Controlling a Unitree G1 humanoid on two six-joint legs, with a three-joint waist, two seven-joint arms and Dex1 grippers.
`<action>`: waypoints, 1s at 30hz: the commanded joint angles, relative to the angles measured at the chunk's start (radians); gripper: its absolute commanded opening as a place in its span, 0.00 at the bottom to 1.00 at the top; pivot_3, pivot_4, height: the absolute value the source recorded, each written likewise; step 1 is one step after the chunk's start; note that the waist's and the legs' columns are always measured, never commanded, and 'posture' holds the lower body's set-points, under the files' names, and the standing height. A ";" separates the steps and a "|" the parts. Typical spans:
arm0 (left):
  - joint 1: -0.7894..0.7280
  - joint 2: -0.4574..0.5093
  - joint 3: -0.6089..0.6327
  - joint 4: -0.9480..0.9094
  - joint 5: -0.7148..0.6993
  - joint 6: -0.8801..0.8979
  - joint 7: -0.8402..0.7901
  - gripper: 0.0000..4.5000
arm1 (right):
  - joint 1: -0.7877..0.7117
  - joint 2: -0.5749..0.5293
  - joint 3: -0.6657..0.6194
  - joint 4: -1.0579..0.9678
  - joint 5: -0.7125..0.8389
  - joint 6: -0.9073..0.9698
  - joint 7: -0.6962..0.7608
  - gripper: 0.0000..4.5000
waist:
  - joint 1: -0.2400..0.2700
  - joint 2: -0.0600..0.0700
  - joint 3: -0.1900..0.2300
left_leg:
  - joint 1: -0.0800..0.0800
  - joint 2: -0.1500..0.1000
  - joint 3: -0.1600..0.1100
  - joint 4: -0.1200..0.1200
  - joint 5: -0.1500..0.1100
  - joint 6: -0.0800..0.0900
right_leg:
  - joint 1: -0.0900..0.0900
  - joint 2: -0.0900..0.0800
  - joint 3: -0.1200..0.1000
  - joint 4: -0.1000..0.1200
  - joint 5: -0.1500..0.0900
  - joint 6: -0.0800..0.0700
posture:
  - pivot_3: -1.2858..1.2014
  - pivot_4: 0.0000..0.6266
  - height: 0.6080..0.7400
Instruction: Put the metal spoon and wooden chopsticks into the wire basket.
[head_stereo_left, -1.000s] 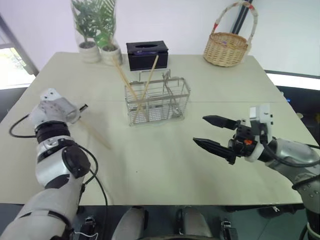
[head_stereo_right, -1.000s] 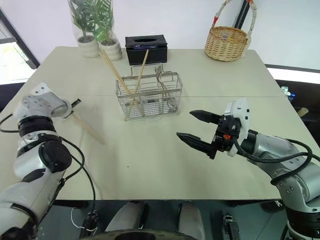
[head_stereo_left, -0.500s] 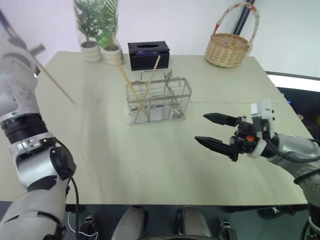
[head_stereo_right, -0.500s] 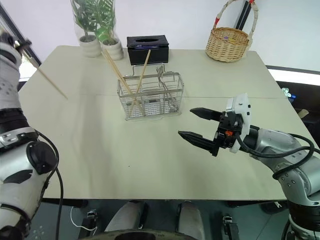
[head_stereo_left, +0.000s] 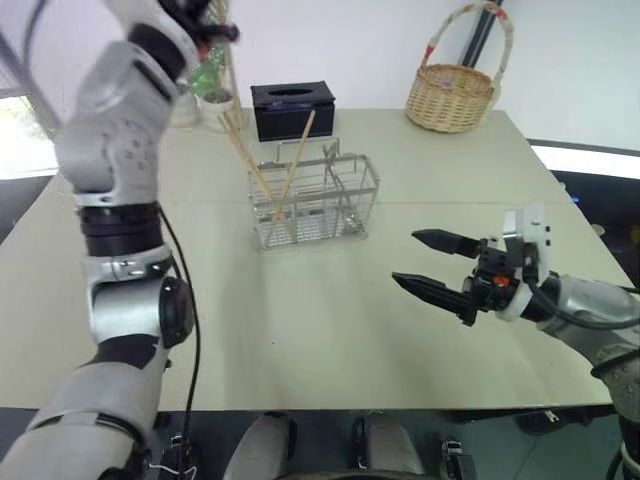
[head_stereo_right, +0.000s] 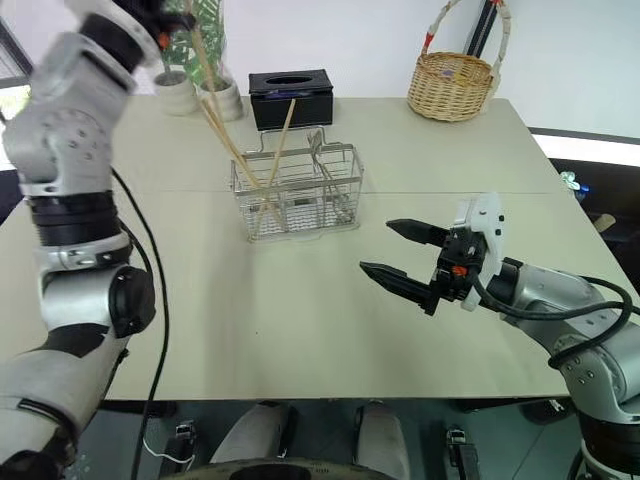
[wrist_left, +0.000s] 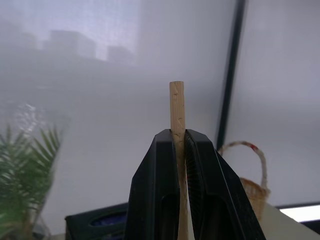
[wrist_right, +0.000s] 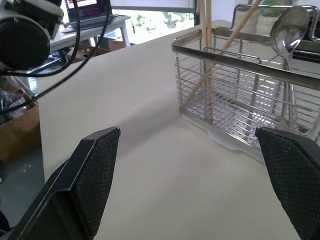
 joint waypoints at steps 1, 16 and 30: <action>0.001 -0.025 -0.015 -0.006 0.019 -0.048 -0.016 0.00 | 0.020 0.007 -0.057 -0.051 0.032 -0.009 -0.028 1.00 | 0.003 0.000 0.000 | 0.000 0.000 0.000 0.000 0.000 0.000 | 0.000 0.000 0.000 0.000 0.000 0.000 | 0.52 0.24 0.32; 0.174 -0.176 -0.062 -0.006 0.096 -0.109 0.011 0.00 | 0.076 0.003 -0.107 -0.093 0.063 -0.010 -0.097 1.00 | 0.005 0.000 0.000 | 0.000 -0.001 0.000 0.000 0.000 0.001 | 0.001 0.000 0.000 -0.002 0.000 0.000 | 0.52 0.24 0.32; 0.174 -0.115 -0.013 -0.123 0.029 -0.008 -0.018 0.99 | 0.000 -0.017 -0.058 -0.018 0.007 -0.032 -0.072 1.00 | 0.004 0.000 0.000 | 0.000 -0.001 0.000 0.000 0.000 0.001 | 0.001 0.000 -0.001 -0.002 0.000 0.000 | 0.52 0.24 0.32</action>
